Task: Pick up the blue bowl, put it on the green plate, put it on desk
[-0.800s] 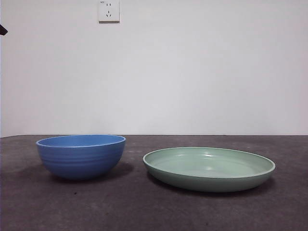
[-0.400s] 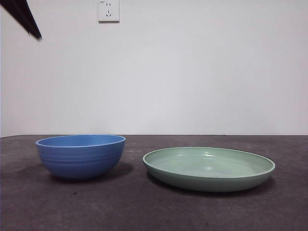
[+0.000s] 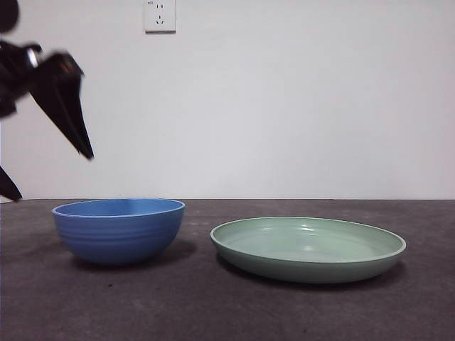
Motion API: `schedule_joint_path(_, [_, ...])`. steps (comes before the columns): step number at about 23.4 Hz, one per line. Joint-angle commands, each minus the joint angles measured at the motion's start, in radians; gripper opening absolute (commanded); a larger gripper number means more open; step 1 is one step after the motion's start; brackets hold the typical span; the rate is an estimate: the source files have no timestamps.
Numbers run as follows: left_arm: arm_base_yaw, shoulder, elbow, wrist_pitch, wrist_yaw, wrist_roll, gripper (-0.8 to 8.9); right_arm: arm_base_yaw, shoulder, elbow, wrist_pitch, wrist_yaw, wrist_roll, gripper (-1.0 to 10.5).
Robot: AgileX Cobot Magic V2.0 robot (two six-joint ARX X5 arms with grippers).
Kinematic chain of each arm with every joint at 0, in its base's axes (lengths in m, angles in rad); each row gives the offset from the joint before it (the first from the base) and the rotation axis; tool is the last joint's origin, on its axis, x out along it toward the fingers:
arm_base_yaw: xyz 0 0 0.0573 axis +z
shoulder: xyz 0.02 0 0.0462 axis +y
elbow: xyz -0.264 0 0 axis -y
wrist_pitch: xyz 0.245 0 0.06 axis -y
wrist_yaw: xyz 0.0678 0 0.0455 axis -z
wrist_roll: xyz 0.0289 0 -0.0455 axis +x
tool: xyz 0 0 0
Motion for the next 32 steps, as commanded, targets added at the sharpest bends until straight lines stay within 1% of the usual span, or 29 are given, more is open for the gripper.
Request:
schedule_joint_path(1, [-0.002, 0.084, 0.050, 0.014, -0.006, 0.025, 5.51, 0.005, 0.006, 0.015, 0.004, -0.002, -0.011, 5.8])
schedule_joint_path(6, [-0.003, 0.212, 0.128, 0.006, -0.006, 0.035, 5.36, 0.005, 0.006, 0.015, 0.004, -0.002, -0.011, 5.8])
schedule_joint_path(7, [-0.003, 0.236, 0.143, 0.006, -0.006, 0.035, 4.97, 0.005, 0.006, 0.015, 0.004, -0.002, -0.011, 5.8])
schedule_joint_path(10, [-0.004, 0.282, 0.174, 0.001, -0.006, 0.035, 3.26, 0.005, 0.006, 0.015, 0.003, -0.002, -0.011, 5.8])
schedule_joint_path(12, [-0.007, 0.291, 0.177, 0.001, -0.007, 0.035, 2.32, 0.005, 0.006, 0.015, -0.002, -0.002, -0.011, 5.8])
schedule_joint_path(13, [-0.011, 0.295, 0.177, 0.001, -0.006, 0.035, 2.08, 0.005, 0.006, 0.015, -0.003, -0.002, -0.011, 5.8])
schedule_joint_path(16, [-0.031, 0.315, 0.177, -0.012, -0.007, 0.042, 2.00, 0.005, 0.006, 0.015, -0.005, -0.002, -0.011, 5.8])
schedule_joint_path(17, [-0.039, 0.323, 0.177, -0.015, -0.008, 0.049, 1.66, 0.005, 0.006, 0.015, -0.006, -0.002, -0.011, 5.8])
schedule_joint_path(20, [-0.051, 0.328, 0.177, -0.022, -0.025, 0.071, 0.09, 0.005, 0.006, 0.015, -0.010, -0.002, -0.011, 5.8])
schedule_joint_path(24, [-0.051, 0.328, 0.204, -0.056, -0.050, 0.072, 0.08, 0.005, 0.006, 0.015, -0.010, -0.002, -0.008, 5.8])
schedule_joint_path(27, [-0.065, 0.328, 0.286, -0.134, -0.052, 0.072, 0.09, 0.004, 0.003, 0.021, -0.019, -0.002, -0.004, 5.8])
schedule_joint_path(30, [-0.119, 0.328, 0.412, -0.239, -0.088, 0.072, 0.09, 0.004, -0.015, 0.032, -0.036, 0.013, -0.004, 5.8])
schedule_joint_path(32, [-0.178, 0.330, 0.497, -0.320, -0.148, 0.077, 0.09, 0.004, -0.034, 0.034, -0.046, 0.018, -0.003, 5.8])
